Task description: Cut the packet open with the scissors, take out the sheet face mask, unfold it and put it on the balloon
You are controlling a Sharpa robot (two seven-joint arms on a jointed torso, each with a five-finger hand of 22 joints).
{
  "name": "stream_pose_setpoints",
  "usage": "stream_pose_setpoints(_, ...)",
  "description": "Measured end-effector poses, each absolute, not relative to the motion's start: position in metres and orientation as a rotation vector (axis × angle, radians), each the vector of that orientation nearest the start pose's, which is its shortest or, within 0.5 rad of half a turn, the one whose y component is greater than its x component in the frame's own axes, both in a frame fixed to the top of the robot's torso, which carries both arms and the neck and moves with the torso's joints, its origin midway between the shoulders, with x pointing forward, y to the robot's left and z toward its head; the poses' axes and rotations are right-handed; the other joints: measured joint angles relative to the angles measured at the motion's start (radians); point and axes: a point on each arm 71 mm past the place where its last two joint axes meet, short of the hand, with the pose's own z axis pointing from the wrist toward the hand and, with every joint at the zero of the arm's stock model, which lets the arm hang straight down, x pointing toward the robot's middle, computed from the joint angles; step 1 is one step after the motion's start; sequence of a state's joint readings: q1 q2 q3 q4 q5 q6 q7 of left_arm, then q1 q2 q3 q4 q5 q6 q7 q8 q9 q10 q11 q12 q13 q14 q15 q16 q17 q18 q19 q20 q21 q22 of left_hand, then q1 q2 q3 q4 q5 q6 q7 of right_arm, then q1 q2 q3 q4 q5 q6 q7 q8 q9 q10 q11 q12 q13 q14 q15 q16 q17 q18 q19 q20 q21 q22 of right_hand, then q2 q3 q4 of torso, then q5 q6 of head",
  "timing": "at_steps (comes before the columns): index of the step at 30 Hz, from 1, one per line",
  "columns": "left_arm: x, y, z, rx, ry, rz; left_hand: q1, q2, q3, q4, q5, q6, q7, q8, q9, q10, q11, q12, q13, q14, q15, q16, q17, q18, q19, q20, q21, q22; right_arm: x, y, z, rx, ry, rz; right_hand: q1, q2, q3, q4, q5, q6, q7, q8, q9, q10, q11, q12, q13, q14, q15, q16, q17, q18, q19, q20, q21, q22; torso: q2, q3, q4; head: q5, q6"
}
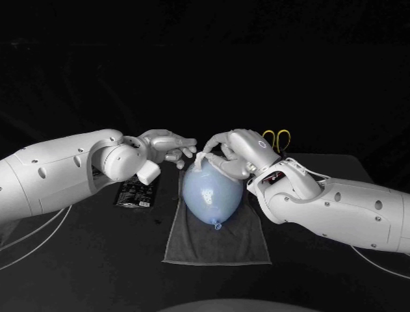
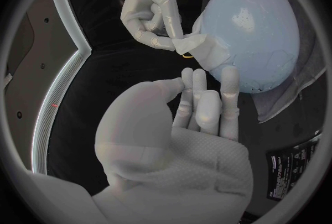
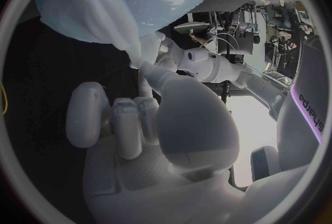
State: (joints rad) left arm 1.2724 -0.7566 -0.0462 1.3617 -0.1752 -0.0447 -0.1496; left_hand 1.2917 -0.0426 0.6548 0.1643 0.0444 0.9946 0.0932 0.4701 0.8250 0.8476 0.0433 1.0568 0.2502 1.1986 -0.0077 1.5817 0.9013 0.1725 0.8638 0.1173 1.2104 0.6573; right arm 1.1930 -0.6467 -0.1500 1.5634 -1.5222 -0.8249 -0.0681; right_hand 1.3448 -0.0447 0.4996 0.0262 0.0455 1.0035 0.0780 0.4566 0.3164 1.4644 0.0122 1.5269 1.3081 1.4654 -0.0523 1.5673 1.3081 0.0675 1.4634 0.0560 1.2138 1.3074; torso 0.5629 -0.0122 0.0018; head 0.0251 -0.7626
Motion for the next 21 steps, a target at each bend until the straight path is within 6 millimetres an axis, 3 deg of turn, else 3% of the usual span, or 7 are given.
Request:
stream_pose_setpoints(3,0.5174,0.2011,-0.1882,-1.057,2.024,-1.269,-0.001,-0.001,0.015,0.015,0.0,-0.022,0.007,0.0,0.008,-0.009,0.007,-0.008,-0.002,-0.051,0.009,-0.004,-0.079,-0.001,-0.034,-0.001,-0.02,-0.036,0.4456,-0.098,-0.1832,-0.155,1.235,0.913,0.0,0.0,0.0,0.0,0.0,0.0,0.0,0.004,0.0,-0.001,-0.001,0.0,0.0,0.001,-0.001,0.0,0.0,0.0,-0.001,0.001,0.0,0.0,0.0,0.0,0.0003,0.0,0.001)
stream_pose_setpoints(5,0.5174,0.2024,-0.1881,-1.055,2.023,-1.269,-0.027,-0.012,0.028,0.028,0.0,-0.051,0.018,-0.031,-0.002,-0.037,0.017,-0.024,-0.011,-0.093,0.019,-0.018,-0.139,-0.001,-0.044,0.003,-0.034,-0.046,0.4457,-0.098,-0.1833,-0.156,1.235,0.913,0.0,0.0,0.0,0.0,0.0,0.0,0.002,0.004,0.0,-0.001,-0.001,0.0,0.0,0.001,-0.002,0.0,0.0,0.0,0.001,-0.001,0.0,0.0,0.0,-0.0001,0.0008,0.0,0.002)
stream_pose_setpoints(8,0.5173,0.2049,-0.188,-1.047,2.024,-1.27,-0.101,-0.074,-0.044,0.095,0.006,-0.086,0.043,-0.082,-0.038,-0.073,0.043,-0.045,-0.021,-0.142,0.04,-0.033,-0.191,-0.002,-0.055,0.014,-0.055,-0.057,0.4459,-0.0982,-0.1836,-0.155,1.235,0.912,0.0,0.0,0.005,-0.001,0.0,0.001,0.004,0.004,-0.001,-0.001,-0.001,0.0,0.0,0.001,-0.001,-0.001,0.0,0.0,0.001,-0.004,0.0,0.0,0.0,-0.0001,0.0011,0.0,0.003)
stream_pose_setpoints(10,0.517,0.2062,-0.1878,-1.034,2.029,-1.276,-0.135,-0.109,-0.091,0.118,0.006,-0.095,0.052,-0.103,-0.056,-0.089,0.049,-0.049,-0.023,-0.166,0.047,-0.037,-0.215,-0.002,-0.061,0.02,-0.066,-0.063,0.4461,-0.0985,-0.1836,-0.155,1.234,0.911,0.0,0.0,0.006,0.0,0.0,0.001,0.004,0.004,-0.001,-0.001,-0.001,0.0,0.0,0.001,-0.001,-0.001,0.0,0.0,0.001,-0.004,0.0,0.001,0.0,-0.0001,0.0011,0.0,0.003)
stream_pose_setpoints(12,0.5166,0.2065,-0.1876,-1.018,2.038,-1.286,-0.143,-0.144,-0.13,0.118,0.005,-0.109,0.052,-0.128,-0.078,-0.096,0.054,-0.049,-0.023,-0.204,0.052,-0.042,-0.26,-0.002,-0.066,0.025,-0.077,-0.069,0.4463,-0.0989,-0.1836,-0.154,1.233,0.911,0.0,0.0,0.006,0.0,0.0,0.001,0.004,0.004,-0.001,-0.002,-0.001,0.0,0.0,0.001,-0.001,-0.001,0.0,0.0,0.001,-0.004,0.0,0.001,0.0,0.0,0.001,0.0,0.002)
stream_pose_setpoints(16,0.515,0.2053,-0.1872,-0.972,2.067,-1.322,-0.096,-0.199,-0.178,0.094,0.004,-0.123,0.052,-0.17,-0.121,-0.103,0.055,-0.05,-0.023,-0.259,0.058,-0.048,-0.316,-0.003,-0.077,0.036,-0.095,-0.08,0.4464,-0.0993,-0.1835,-0.151,1.228,0.91,0.0,0.0,0.006,0.0,-0.001,0.002,0.003,0.004,-0.001,-0.002,-0.001,-0.002,-0.001,0.001,-0.001,-0.001,0.0,0.0,0.001,-0.004,0.0,0.001,0.0,-0.0005,0.0009,0.0,0.001)
stream_pose_setpoints(21,0.5119,0.2022,-0.1867,-0.903,2.11,-1.381,-0.038,-0.214,-0.227,0.081,0.004,-0.106,0.053,-0.201,-0.168,-0.108,0.06,-0.043,-0.018,-0.286,0.06,-0.048,-0.328,-0.003,-0.085,0.044,-0.108,-0.087,0.4463,-0.0993,-0.183,-0.146,1.22,0.91,0.0,0.0,0.006,0.0,-0.001,0.003,0.002,0.003,0.0,-0.002,-0.001,-0.002,-0.001,0.001,-0.001,-0.002,-0.001,0.0,0.001,-0.004,0.0,0.001,0.0,-0.0006,0.001,0.0,0.0)
